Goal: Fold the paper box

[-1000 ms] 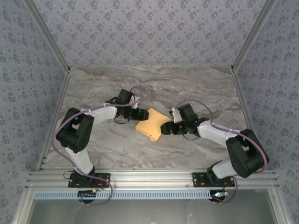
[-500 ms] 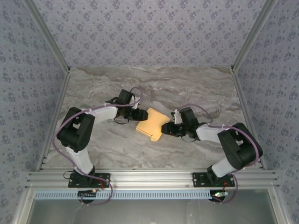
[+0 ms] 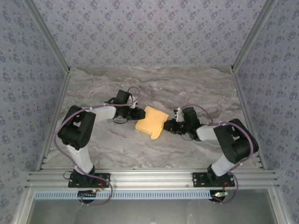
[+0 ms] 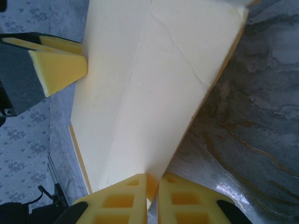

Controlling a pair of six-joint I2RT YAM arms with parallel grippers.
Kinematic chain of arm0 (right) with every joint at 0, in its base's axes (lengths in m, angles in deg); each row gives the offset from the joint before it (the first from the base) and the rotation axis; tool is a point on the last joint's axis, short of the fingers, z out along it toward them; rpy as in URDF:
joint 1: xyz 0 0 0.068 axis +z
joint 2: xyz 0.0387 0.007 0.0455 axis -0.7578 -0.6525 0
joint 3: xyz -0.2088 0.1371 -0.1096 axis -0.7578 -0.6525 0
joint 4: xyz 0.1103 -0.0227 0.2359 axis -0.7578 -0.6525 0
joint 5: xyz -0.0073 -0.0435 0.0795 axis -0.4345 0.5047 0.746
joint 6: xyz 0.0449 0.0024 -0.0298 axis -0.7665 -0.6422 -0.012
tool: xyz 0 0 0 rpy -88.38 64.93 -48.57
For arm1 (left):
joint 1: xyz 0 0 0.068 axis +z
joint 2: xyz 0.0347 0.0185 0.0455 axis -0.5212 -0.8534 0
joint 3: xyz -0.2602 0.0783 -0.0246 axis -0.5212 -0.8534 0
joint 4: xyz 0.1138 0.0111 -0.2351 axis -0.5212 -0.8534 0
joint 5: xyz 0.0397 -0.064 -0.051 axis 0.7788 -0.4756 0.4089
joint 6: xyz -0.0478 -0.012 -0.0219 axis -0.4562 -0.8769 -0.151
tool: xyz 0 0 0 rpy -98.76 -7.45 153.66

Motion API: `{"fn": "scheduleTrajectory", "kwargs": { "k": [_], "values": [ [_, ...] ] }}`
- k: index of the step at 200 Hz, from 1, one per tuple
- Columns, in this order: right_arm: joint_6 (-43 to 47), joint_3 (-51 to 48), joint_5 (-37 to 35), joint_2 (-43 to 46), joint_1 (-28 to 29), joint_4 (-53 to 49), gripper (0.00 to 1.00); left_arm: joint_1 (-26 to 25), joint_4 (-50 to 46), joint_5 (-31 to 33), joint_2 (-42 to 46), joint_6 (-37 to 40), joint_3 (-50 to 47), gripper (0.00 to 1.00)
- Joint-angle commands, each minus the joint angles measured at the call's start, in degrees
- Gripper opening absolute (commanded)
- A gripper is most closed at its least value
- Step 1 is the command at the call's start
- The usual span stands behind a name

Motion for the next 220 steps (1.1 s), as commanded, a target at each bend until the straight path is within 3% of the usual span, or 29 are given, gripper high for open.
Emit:
{"fn": "scheduleTrajectory", "kwargs": {
  "k": [1, 41, 140, 220],
  "values": [
    [-3.23, -0.35, 1.19, 1.63, 0.09, 6.84, 0.09, -0.10, 2.36, -2.91, -0.33, -3.34, -3.17, 0.34],
    [-4.94, -0.24, 0.91, 5.07, 0.14, 8.93, 0.00, 0.18, 6.22, -6.73, -1.05, -6.15, -4.75, 0.32],
    [-4.75, 1.12, -1.71, 12.68, 1.01, 4.79, 0.00, 0.53, 8.89, -9.24, -1.69, -8.30, -5.02, 0.34],
    [-3.63, 3.89, -5.31, 12.38, 2.77, -1.73, 0.00, 0.15, 9.50, -9.88, -2.97, -8.56, -4.67, 0.36]
  ]
}}
